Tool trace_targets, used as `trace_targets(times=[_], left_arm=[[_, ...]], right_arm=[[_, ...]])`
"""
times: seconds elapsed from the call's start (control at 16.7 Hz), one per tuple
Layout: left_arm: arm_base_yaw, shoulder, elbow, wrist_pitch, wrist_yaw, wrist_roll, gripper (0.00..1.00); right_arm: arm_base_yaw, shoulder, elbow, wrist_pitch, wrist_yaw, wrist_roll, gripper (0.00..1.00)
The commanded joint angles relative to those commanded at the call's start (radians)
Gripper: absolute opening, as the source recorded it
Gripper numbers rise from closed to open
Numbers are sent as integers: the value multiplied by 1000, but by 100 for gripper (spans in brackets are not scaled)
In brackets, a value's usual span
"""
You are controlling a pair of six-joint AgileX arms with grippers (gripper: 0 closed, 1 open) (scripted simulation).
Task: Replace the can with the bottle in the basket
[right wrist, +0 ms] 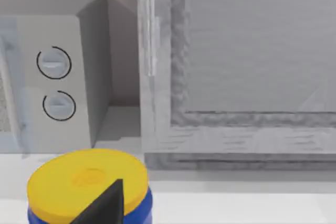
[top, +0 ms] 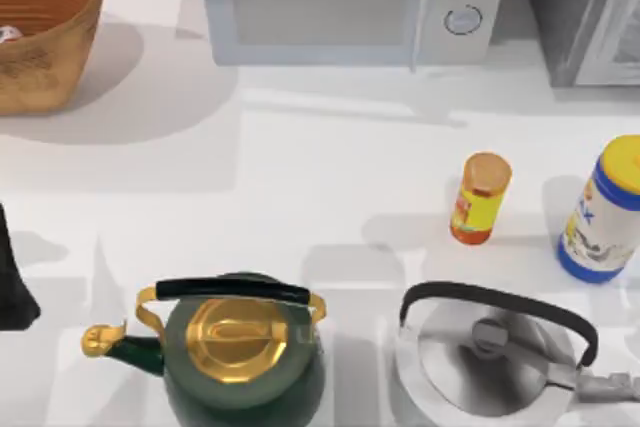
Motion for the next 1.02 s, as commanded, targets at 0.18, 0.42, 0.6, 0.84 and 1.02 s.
trace_targets(times=[0.18, 0.42, 0.6, 0.84, 1.02], left_arm=[[-1, 9, 7, -6, 2, 0, 100], [-14, 147, 114, -90, 22, 4, 100], [-19, 342, 277, -197, 40, 12, 100], [-11, 681, 589, -369, 59, 29, 100], [4, 970, 871, -506, 68, 47, 100]], right_arm=[[0, 0, 0, 0, 0, 0, 100], [0, 0, 0, 0, 0, 0, 100], [0, 0, 0, 0, 0, 0, 100], [0, 0, 0, 0, 0, 0, 100], [0, 0, 0, 0, 0, 0, 100]])
